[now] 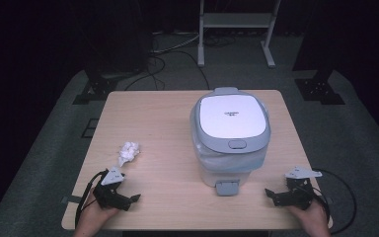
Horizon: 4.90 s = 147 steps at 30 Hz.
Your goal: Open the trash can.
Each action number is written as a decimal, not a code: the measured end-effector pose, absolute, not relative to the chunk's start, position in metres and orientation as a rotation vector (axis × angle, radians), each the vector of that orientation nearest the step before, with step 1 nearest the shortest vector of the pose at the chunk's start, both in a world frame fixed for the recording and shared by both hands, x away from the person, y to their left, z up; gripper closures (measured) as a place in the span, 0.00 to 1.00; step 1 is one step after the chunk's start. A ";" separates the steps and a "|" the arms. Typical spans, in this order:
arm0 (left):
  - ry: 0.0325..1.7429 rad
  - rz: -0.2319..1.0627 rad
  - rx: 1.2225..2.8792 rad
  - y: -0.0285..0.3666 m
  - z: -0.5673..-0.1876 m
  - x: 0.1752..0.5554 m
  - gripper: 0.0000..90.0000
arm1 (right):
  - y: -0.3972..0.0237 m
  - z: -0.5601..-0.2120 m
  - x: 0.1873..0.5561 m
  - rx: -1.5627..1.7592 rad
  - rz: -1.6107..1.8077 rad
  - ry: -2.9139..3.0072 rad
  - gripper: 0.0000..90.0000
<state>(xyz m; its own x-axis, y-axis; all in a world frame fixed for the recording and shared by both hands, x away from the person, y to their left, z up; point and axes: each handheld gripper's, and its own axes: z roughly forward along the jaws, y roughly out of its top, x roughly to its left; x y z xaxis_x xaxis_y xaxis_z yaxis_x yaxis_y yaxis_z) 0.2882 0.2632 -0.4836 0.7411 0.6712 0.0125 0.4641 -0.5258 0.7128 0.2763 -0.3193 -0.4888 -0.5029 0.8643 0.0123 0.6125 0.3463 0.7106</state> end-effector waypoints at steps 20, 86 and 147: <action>0.848 0.372 2.224 0.263 -0.484 0.289 0.00 | -0.321 -0.473 0.272 1.300 1.011 2.237 0.20; 0.849 0.371 2.225 0.263 -0.484 0.289 0.00 | -0.327 -0.340 0.269 1.032 1.522 2.276 1.00; 0.849 0.372 2.223 0.263 -0.484 0.289 0.00 | -0.253 -0.265 0.290 0.658 1.768 2.334 1.00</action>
<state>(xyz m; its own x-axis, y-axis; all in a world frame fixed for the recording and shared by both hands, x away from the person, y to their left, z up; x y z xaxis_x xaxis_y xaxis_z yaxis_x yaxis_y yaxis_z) 0.2887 0.2631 -0.4837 0.7420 0.6703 0.0127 0.4635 -0.5266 0.7127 0.2901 -0.2527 -0.2655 -0.8943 0.4223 0.1478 0.2566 0.2136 0.9426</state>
